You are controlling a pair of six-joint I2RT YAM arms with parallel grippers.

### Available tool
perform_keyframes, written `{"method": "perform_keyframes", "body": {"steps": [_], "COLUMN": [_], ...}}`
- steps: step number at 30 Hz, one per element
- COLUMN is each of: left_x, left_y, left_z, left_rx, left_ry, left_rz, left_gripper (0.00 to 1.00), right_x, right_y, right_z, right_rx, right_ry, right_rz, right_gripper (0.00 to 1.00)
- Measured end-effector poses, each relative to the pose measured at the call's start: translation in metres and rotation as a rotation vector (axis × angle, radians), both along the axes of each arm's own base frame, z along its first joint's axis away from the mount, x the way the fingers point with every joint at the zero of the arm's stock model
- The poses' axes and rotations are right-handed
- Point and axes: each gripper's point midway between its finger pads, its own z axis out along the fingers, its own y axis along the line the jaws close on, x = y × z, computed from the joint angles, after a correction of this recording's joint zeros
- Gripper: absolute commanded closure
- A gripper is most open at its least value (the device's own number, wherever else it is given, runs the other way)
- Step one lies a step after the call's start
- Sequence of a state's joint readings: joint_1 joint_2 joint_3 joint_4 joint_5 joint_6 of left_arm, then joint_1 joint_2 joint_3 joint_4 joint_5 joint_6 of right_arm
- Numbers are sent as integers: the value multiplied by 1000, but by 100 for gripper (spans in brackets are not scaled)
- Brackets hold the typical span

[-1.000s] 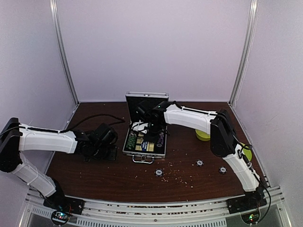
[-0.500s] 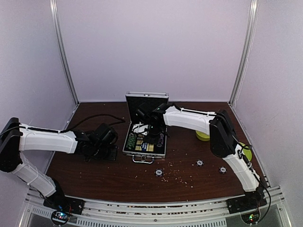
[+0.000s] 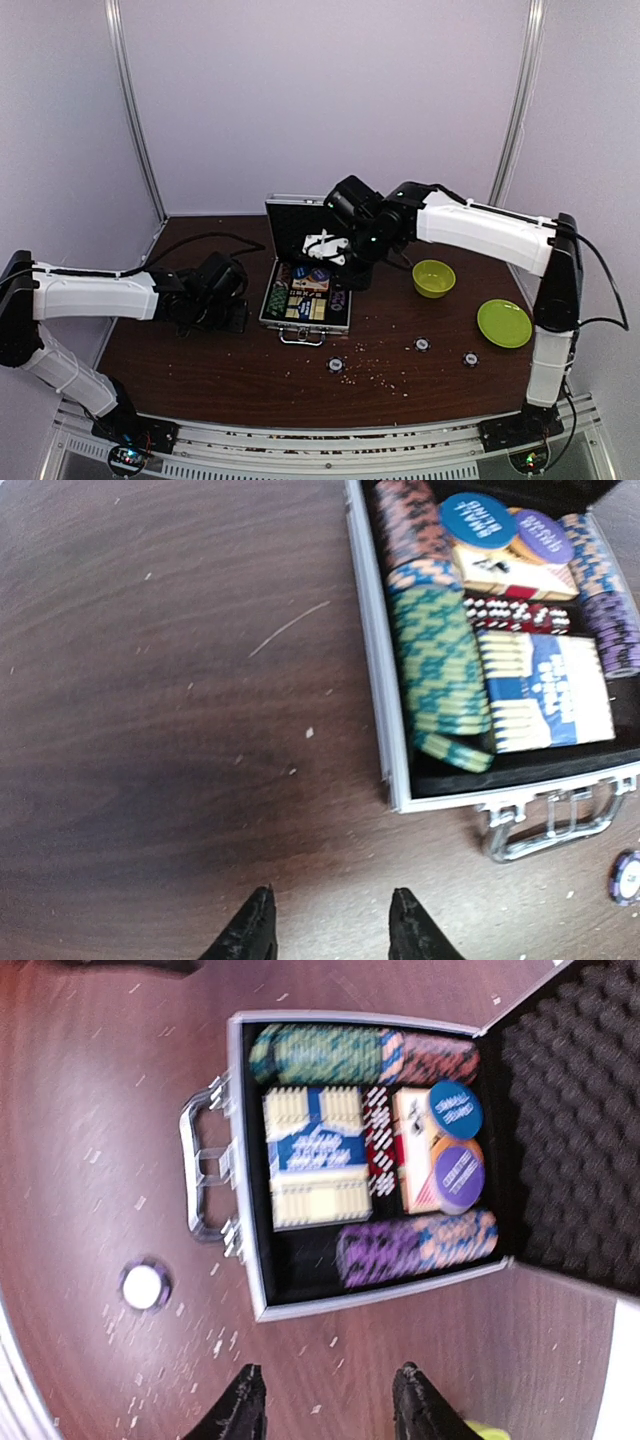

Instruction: Pack up texas hold em set

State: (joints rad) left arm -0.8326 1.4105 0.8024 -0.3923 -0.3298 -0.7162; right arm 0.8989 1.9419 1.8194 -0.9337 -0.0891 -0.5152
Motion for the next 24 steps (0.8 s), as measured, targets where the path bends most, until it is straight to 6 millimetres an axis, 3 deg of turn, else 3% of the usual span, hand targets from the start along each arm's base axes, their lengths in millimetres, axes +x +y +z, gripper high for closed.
{"method": "perform_keyframes", "body": {"steps": [3,8,12,16,20,24], "left_x": [3,5,10,13,13,13], "left_y": [-7,-15,-27,-36,-43,-48], "left_z": [5,6,8,8,2,-2], "left_rx": [-10,-13,-20,-38,-43,-49], "left_ry": [-8,-10,-6,-3,15,33], "left_rz": [-28,-70,-101,-125,-147,-163], "left_gripper": [57,55,52,45,39,37], "right_x": [-26,-58,-66,-71,-81,-84], "right_y": [-27,-87,-146,-201,-224,-224], "right_z": [-2,-46,-79,-102,-122,-129], "right_rx": [-12,-110,-173,-224,-279,-291], "right_ry": [35,155,243,304,341,350], "right_rz": [22,-5,-107,-217,-226,-186], "right_gripper": [55,49,37,34,34,36]}}
